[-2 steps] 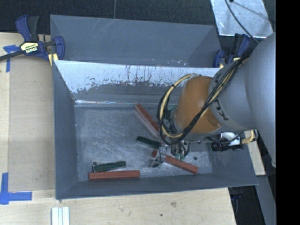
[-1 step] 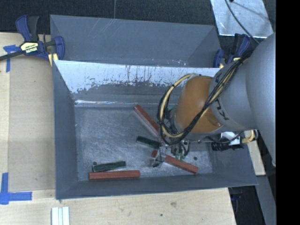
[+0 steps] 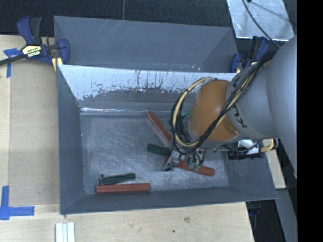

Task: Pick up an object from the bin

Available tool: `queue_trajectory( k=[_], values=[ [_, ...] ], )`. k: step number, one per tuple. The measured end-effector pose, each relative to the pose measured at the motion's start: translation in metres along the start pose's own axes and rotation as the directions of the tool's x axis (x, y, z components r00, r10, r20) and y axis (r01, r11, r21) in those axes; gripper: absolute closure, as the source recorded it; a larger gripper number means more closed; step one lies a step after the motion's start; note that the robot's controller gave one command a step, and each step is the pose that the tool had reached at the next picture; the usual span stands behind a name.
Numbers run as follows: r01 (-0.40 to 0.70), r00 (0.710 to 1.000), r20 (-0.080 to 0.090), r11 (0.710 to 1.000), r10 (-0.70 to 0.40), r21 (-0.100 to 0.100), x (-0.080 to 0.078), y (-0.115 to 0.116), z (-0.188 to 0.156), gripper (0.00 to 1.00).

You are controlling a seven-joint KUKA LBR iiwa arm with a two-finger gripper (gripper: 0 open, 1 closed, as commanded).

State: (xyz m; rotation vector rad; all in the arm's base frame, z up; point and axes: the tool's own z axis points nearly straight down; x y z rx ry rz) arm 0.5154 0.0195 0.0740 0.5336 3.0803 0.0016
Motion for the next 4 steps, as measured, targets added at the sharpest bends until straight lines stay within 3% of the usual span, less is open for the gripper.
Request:
queue_trajectory(
  k=[1,2,3,4],
  values=[
    [0.004,1.000,-0.010,1.000,-0.004,0.003,-0.001,0.000,-0.005,1.00],
    [0.008,1.000,-0.008,1.000,-0.008,0.002,-0.002,0.000,-0.017,1.00],
    [0.010,1.000,-0.005,1.000,-0.010,0.000,-0.006,0.001,-0.093,1.00],
    [0.013,1.000,-0.010,1.000,-0.013,0.002,-0.007,0.001,-0.102,1.00]
  ],
)
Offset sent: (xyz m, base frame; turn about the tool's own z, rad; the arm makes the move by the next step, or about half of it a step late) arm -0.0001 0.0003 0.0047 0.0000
